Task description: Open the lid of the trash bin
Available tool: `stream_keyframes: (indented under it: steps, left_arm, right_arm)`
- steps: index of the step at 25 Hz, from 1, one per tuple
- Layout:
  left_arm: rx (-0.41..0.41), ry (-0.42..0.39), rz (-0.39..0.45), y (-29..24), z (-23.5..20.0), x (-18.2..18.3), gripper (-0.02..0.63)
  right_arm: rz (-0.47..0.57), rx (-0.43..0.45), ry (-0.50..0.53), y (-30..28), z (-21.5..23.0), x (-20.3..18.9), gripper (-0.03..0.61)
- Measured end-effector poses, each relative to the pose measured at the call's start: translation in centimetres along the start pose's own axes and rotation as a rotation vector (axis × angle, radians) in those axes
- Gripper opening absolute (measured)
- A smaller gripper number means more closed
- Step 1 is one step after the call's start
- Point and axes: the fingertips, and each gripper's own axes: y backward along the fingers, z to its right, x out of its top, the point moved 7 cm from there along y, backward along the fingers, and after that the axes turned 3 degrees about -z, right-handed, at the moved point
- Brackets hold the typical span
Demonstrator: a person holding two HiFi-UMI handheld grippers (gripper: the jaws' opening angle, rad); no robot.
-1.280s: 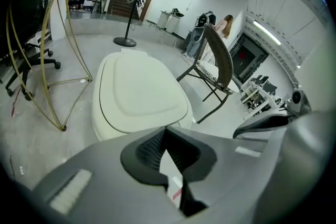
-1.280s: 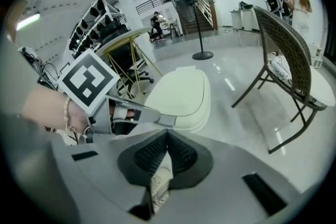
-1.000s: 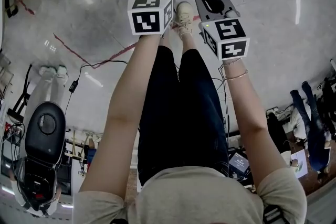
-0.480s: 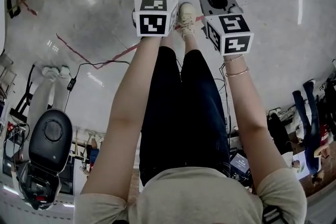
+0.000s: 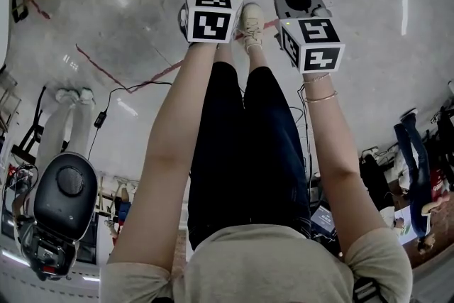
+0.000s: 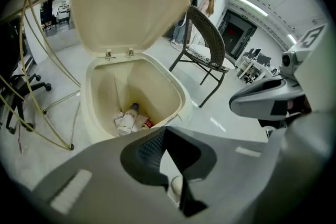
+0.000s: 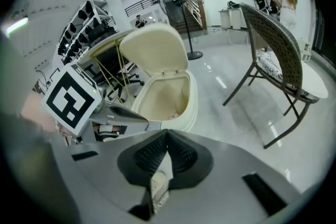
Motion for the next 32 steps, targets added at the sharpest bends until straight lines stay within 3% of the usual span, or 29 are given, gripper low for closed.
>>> stream_keyframes:
  steps: [12,19,25,29,32]
  left_arm:
    - [0.014,0.052,0.033,2.0,-0.2,0.3,0.006]
    - [-0.07,0.096,0.19,8.8,1.5,2.4,0.006]
    - [-0.057,0.151,0.326,15.5,2.4,4.7,0.006]
    - [-0.155,0.195,0.389,19.1,3.7,5.9,0.006]
    - [-0.182,0.206,0.4,22.3,4.7,6.2,0.006]
  right_arm:
    - [0.053,0.025,0.024,2.2,-2.7,2.2,0.006]
    - [0.1,0.016,0.065,5.9,-4.2,4.9,0.006]
    - [0.123,0.013,0.073,10.3,-6.2,7.3,0.006]
    - [0.146,0.031,0.061,13.6,-8.4,8.8,0.006]
    - [0.182,0.048,0.012,16.3,-10.0,9.9,0.006]
